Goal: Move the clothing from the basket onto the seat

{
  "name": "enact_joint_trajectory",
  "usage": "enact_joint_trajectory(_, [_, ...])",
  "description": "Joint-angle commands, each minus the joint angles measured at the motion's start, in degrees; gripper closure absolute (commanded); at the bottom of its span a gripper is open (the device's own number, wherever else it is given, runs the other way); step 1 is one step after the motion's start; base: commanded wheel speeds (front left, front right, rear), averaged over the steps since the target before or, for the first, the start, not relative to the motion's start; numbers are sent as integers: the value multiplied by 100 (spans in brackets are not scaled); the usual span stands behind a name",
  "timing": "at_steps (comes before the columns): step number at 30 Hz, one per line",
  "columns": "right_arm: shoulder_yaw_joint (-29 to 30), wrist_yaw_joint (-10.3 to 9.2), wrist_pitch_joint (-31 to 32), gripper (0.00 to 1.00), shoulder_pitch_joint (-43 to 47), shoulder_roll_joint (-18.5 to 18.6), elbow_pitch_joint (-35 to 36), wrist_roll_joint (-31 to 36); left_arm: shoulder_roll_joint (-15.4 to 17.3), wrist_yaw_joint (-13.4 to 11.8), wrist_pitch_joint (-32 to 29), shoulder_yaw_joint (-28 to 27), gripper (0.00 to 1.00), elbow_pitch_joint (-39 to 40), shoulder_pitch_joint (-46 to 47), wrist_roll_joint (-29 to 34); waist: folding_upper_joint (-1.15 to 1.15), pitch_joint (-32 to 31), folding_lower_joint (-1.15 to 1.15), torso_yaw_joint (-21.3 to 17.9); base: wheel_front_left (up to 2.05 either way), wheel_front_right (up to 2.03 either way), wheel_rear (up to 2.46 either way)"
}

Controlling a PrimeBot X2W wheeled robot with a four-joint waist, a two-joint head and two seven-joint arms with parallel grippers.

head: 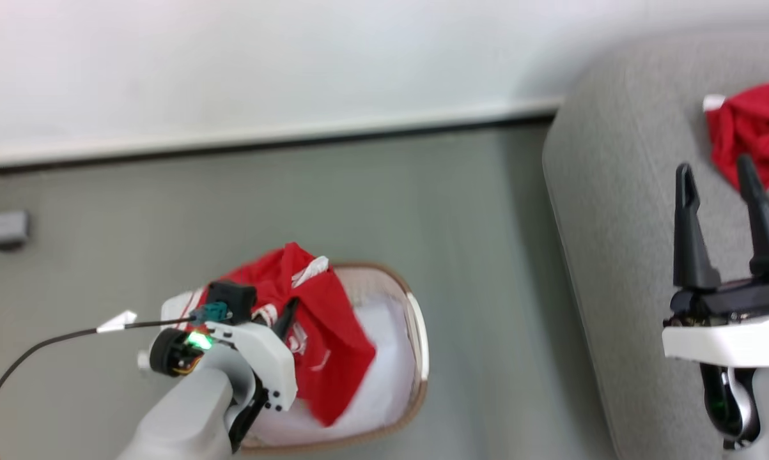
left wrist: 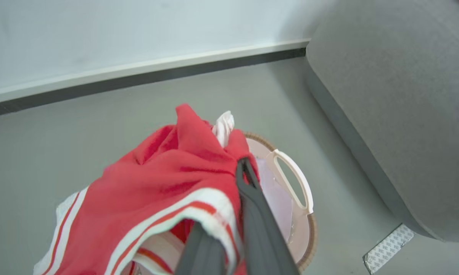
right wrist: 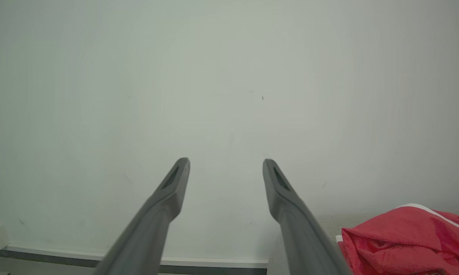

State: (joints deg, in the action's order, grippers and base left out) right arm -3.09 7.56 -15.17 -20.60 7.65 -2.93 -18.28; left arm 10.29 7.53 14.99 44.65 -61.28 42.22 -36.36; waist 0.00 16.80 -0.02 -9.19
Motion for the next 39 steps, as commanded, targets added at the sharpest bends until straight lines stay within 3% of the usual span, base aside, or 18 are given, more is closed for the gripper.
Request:
enact_joint_trajectory(1, [9,-14,5,0,94,61,-21,-80,66,-11,21,-40,100,69,-47,-2,0,-407,2,173,0,0,0])
enact_joint_trajectory(17, [-195,-14,5,0,728,39,-364,-253,304,-239,20,-586,100,1721,-362,449,0,-1583,2,291,0,0,0])
enact_joint_trajectory(39, [-774,-14,6,0,849,57,-340,-466,629,-762,-747,-554,100,4182,-130,496,0,-1696,2,70,0,0,0])
